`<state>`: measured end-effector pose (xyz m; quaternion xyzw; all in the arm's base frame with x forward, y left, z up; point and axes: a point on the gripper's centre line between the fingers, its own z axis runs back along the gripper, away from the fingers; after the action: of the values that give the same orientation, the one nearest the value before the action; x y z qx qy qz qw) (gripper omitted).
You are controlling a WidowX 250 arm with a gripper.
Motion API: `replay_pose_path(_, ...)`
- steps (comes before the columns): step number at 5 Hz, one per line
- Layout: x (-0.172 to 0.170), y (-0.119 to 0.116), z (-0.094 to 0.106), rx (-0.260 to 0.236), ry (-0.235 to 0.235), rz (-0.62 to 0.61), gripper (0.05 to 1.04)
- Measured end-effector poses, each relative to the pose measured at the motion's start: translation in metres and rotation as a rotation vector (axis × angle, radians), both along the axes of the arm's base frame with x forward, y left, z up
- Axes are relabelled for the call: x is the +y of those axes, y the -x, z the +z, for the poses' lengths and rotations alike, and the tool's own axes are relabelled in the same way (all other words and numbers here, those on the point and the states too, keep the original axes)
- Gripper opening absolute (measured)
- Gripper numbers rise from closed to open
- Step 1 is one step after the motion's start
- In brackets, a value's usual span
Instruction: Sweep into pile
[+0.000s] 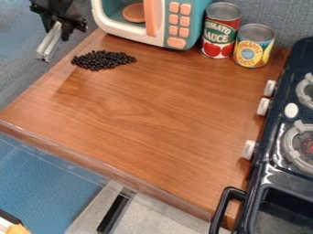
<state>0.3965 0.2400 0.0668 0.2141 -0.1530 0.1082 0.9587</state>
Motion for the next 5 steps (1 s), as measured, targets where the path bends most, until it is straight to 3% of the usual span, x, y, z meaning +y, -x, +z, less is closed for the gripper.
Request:
replay_pose_path(3,0.003,-0.012,-0.025,0.052,-0.027,0.007,0.388)
replay_pose_path(5,0.002,-0.019,-0.026,0.055,-0.044,0.000,0.389)
